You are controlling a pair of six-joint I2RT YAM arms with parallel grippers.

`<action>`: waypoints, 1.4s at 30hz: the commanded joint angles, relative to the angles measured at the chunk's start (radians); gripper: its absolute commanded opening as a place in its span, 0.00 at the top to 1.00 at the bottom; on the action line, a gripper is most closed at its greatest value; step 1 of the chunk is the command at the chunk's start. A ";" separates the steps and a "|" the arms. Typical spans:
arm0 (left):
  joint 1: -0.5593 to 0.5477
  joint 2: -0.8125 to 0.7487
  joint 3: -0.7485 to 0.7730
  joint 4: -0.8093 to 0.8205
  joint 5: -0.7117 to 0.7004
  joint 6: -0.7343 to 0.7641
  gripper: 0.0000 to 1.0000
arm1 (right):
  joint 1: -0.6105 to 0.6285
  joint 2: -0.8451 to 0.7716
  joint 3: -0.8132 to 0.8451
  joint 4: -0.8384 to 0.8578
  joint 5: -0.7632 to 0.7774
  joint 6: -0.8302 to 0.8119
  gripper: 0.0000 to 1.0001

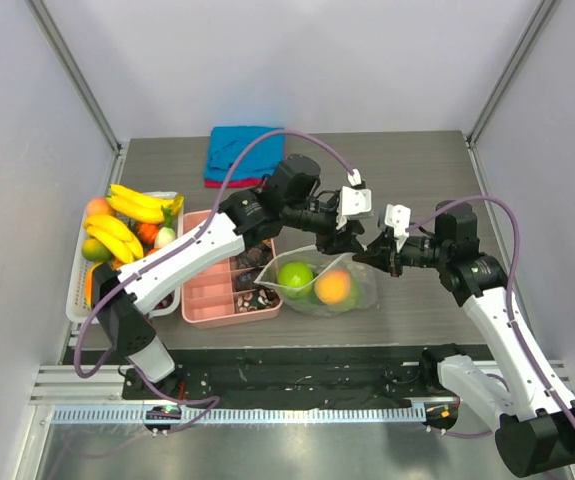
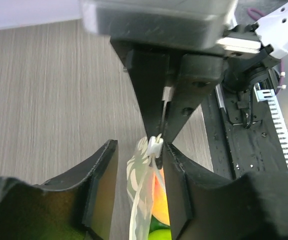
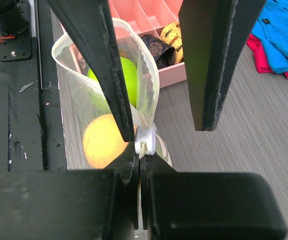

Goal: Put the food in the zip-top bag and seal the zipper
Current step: Zip the zipper food storage bag at the center of the board.

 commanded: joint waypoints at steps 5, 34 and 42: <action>-0.003 0.018 -0.007 0.037 -0.029 0.015 0.68 | 0.003 -0.023 0.008 0.062 -0.018 0.015 0.99; 0.106 -0.082 -0.180 -0.148 -0.001 0.067 1.00 | 0.003 -0.037 0.000 0.076 0.011 0.052 0.99; 0.198 -0.169 -0.261 -0.282 -0.024 0.150 1.00 | -0.003 -0.049 0.000 0.082 0.092 0.073 0.99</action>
